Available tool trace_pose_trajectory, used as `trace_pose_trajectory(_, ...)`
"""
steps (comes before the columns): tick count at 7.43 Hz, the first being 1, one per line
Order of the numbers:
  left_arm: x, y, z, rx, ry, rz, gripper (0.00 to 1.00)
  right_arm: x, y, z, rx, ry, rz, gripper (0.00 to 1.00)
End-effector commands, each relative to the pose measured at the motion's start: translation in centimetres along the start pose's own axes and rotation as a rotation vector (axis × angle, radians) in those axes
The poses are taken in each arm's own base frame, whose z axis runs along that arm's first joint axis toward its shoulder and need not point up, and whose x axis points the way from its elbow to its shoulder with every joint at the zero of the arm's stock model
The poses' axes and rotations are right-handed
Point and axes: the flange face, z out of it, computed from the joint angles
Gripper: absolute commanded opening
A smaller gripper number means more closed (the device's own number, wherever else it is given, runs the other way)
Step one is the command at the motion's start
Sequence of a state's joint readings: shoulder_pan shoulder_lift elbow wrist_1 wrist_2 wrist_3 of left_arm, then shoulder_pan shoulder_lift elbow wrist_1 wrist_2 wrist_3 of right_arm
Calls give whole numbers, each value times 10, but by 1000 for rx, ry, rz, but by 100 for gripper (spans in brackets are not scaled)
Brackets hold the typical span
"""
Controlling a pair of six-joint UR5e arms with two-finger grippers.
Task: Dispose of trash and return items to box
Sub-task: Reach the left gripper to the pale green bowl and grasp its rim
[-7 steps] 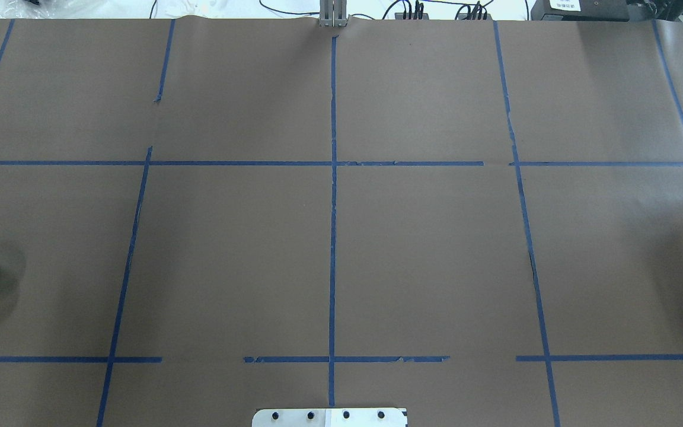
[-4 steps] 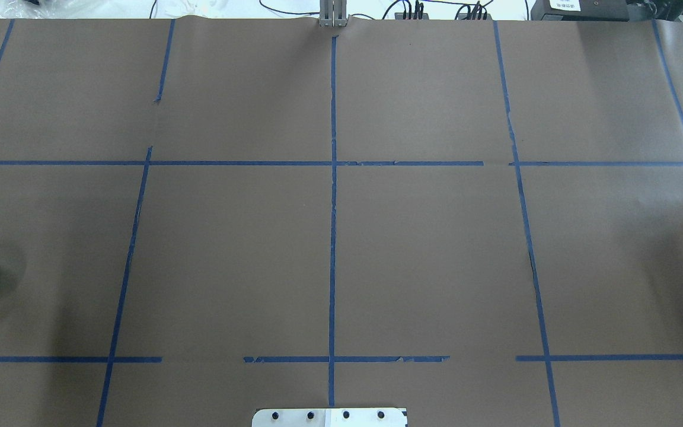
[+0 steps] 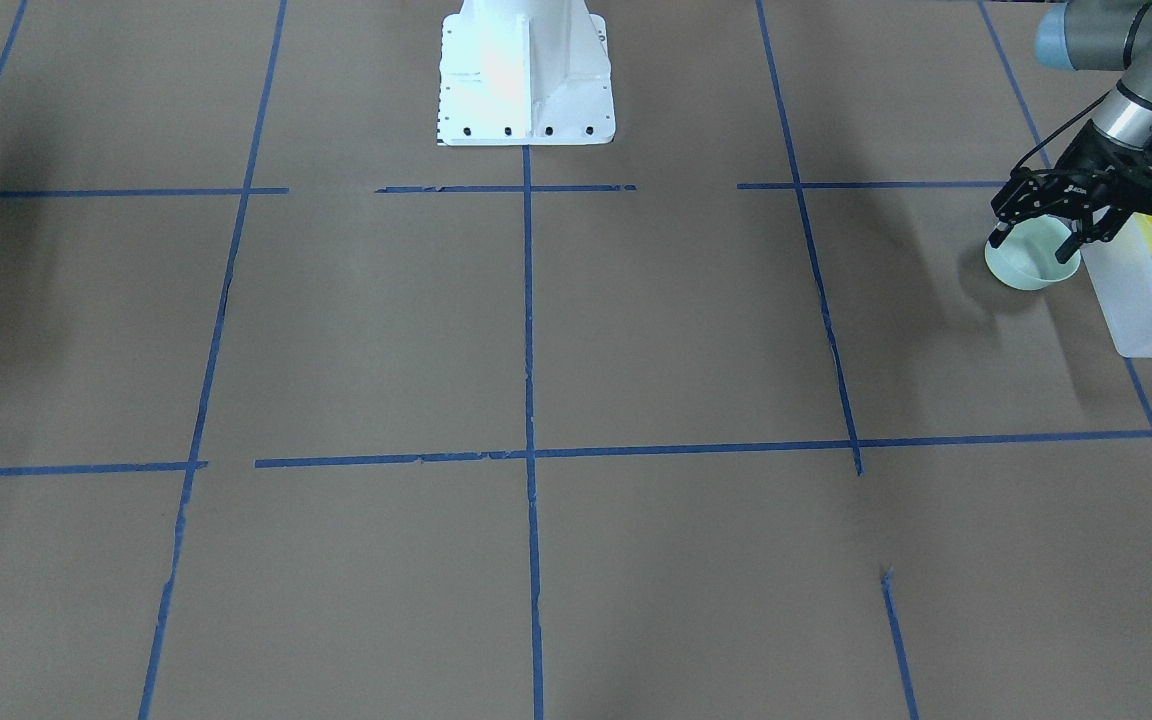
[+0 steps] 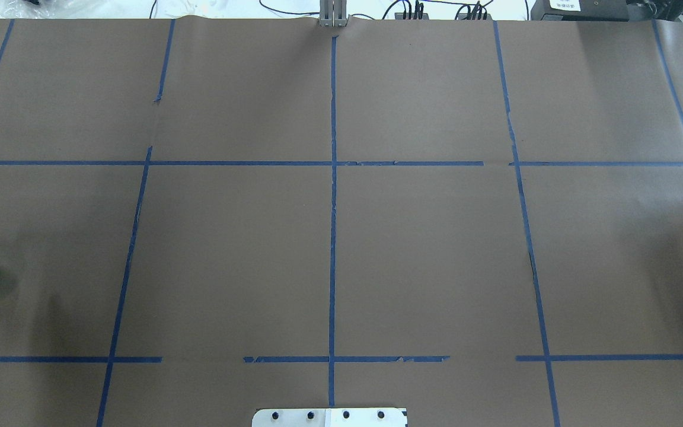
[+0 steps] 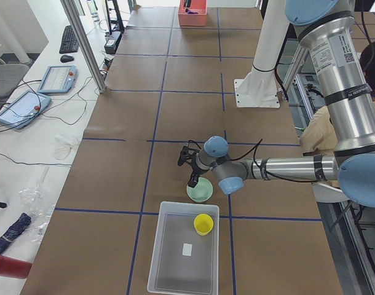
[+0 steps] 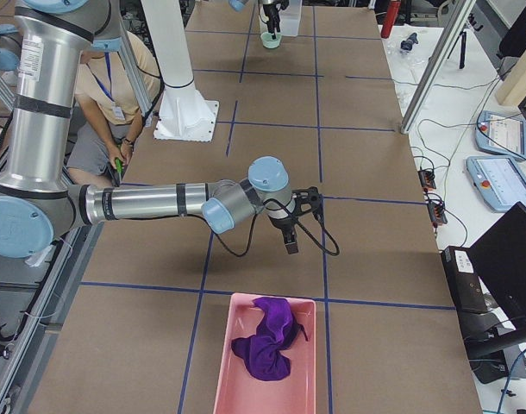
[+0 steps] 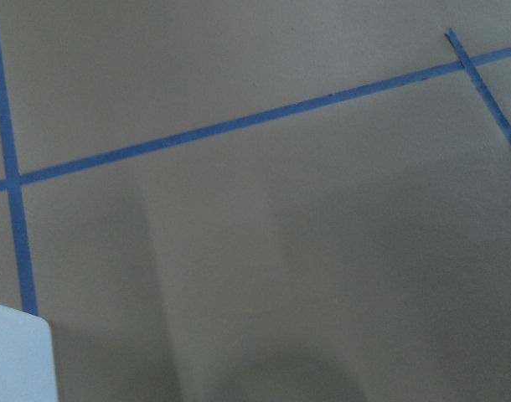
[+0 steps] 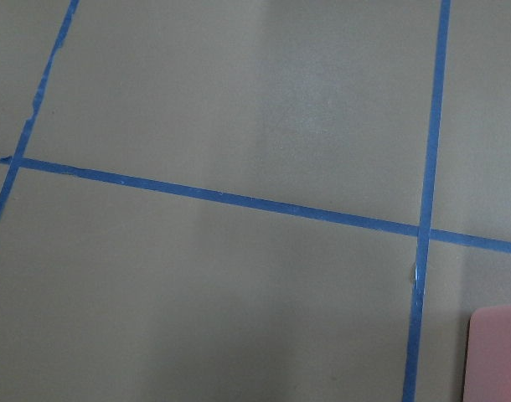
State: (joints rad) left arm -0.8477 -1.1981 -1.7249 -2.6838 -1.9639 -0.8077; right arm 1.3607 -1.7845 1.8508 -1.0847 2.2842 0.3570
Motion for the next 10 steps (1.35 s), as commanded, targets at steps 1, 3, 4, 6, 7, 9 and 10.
trace_pose_trajectory(1,3,17,9,-20,-30,13,80,2,4,1,-2,1,-1,100)
trace_pose_trajectory(3,4,26,14,-38,-39,23,70,5,11,1,-1,0,-2,100)
trace_pose_trajectory(4,3,28,14,-37,-46,27,58,5,12,1,0,0,-3,100)
trace_pose_trajectory(6,7,31,17,-46,-41,36,37,5,11,1,2,1,-4,100)
trace_pose_trajectory(7,7,31,17,-46,-41,36,24,5,11,1,2,1,-4,100)
trace_pose_trajectory(9,9,30,16,-43,-37,40,0,5,11,1,1,0,-4,100)
trace_pose_trajectory(10,15,24,9,-25,-25,46,0,5,11,1,1,0,-4,100)
